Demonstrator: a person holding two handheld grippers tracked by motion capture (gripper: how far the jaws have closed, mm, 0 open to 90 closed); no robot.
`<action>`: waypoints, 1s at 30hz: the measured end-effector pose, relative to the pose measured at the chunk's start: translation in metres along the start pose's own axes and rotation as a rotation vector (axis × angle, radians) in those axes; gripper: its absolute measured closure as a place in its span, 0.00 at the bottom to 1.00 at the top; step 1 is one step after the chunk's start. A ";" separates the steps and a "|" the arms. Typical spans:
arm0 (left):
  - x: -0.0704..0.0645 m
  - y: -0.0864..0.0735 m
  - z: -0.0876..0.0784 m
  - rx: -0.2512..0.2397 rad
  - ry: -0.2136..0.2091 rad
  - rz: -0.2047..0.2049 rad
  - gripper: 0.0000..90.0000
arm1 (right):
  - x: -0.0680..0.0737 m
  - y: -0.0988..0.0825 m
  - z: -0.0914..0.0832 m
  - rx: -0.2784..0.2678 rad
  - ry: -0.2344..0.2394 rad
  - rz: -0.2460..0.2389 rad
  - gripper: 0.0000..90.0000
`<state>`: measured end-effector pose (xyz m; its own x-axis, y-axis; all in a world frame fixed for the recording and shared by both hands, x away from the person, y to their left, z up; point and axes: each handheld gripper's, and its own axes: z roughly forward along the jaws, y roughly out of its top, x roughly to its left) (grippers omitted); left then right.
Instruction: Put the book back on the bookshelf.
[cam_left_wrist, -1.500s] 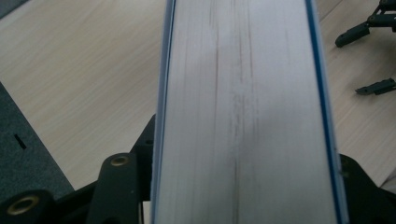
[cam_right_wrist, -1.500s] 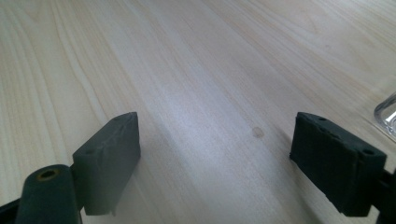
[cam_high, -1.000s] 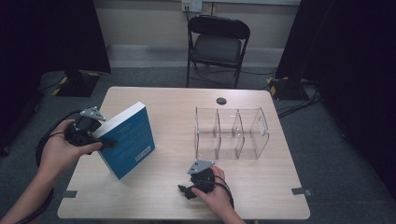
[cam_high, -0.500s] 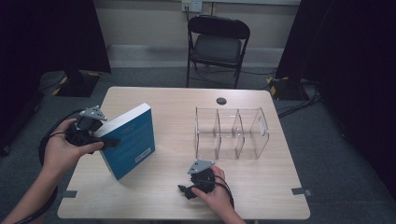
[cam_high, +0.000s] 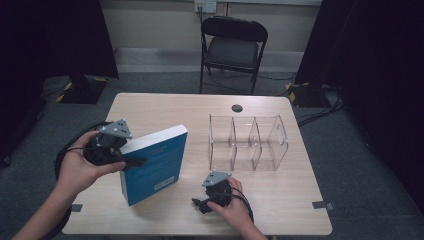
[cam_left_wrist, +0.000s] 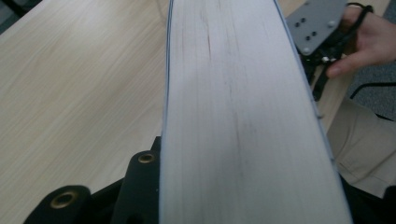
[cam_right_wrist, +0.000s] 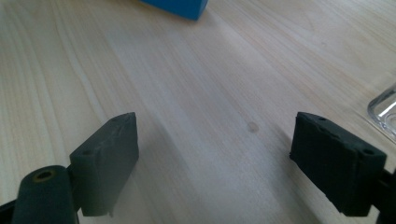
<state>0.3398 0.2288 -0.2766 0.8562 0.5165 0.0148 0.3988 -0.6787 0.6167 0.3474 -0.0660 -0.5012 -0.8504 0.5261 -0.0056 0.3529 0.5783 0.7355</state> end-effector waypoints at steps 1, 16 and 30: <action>-0.004 0.002 0.001 -0.003 -0.011 0.010 0.68 | -0.001 -0.001 -0.001 0.001 -0.001 0.002 0.16; -0.021 -0.012 0.012 -0.008 -0.107 0.088 0.68 | -0.015 -0.016 -0.018 0.002 -0.004 0.006 0.15; -0.016 -0.046 0.008 -0.035 -0.088 0.074 0.67 | -0.015 -0.011 -0.019 0.016 0.025 -0.019 0.23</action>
<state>0.3101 0.2473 -0.3121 0.9090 0.4167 -0.0072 0.3231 -0.6938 0.6436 0.3492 -0.0922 -0.4969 -0.8665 0.4992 -0.0020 0.3428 0.5978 0.7246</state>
